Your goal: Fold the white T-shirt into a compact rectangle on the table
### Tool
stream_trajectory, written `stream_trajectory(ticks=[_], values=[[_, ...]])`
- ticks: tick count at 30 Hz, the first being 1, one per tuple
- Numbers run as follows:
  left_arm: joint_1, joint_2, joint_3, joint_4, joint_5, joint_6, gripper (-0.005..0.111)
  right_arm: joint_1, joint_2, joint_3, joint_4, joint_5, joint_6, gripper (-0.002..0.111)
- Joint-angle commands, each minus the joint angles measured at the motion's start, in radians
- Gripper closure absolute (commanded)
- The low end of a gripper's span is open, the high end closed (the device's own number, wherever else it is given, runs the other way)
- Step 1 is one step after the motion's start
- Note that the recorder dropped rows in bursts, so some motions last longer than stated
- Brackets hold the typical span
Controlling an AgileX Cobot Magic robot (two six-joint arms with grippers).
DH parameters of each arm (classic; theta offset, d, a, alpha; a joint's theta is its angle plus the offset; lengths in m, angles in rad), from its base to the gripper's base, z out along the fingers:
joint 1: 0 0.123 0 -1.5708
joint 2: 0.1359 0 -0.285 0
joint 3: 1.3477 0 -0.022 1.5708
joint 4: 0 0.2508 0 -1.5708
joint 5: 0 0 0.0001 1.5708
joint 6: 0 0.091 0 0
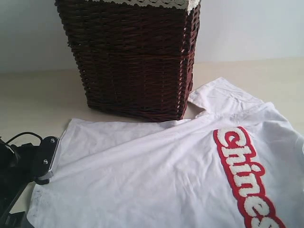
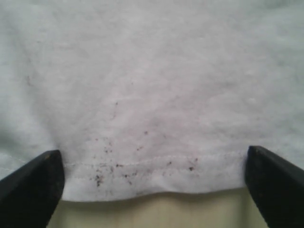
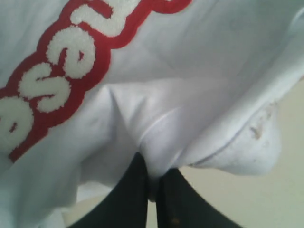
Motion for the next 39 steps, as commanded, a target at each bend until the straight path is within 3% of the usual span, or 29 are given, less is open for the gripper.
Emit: stream_trajectory(ticks=[1,10,14,19,21,30,32,35,39], values=[[0.004,0.033,0.021,0.035,0.03,-0.026,0.007,-0.005,-0.057,0.002,-0.067,0.038,0.072,0.108],[0.004,0.033,0.021,0.035,0.03,-0.026,0.007,-0.005,-0.092,0.002,-0.275,0.044,0.386,0.108],[0.004,0.033,0.021,0.035,0.03,-0.026,0.007,-0.005,-0.092,0.002,-0.278,0.004,0.398,0.107],[0.004,0.033,0.021,0.035,0.03,-0.026,0.007,-0.005,-0.092,0.002,-0.255,-0.251,0.531,0.074],[0.004,0.033,0.021,0.035,0.03,-0.026,0.007,-0.005,-0.092,0.002,-0.22,-0.316,0.588,0.068],[0.004,0.033,0.021,0.035,0.03,-0.026,0.007,-0.005,-0.166,0.002,-0.216,-0.26,0.503,0.067],[0.004,0.033,0.021,0.035,0.03,-0.026,0.007,-0.003,-0.178,0.002,-0.213,-0.14,0.435,0.068],[0.004,0.033,0.021,0.035,0.03,-0.026,0.007,-0.003,-0.136,0.002,-0.19,0.169,0.097,0.073],[0.004,0.033,0.021,0.035,0.03,-0.026,0.007,-0.003,-0.135,0.002,-0.238,0.206,0.024,0.086]])
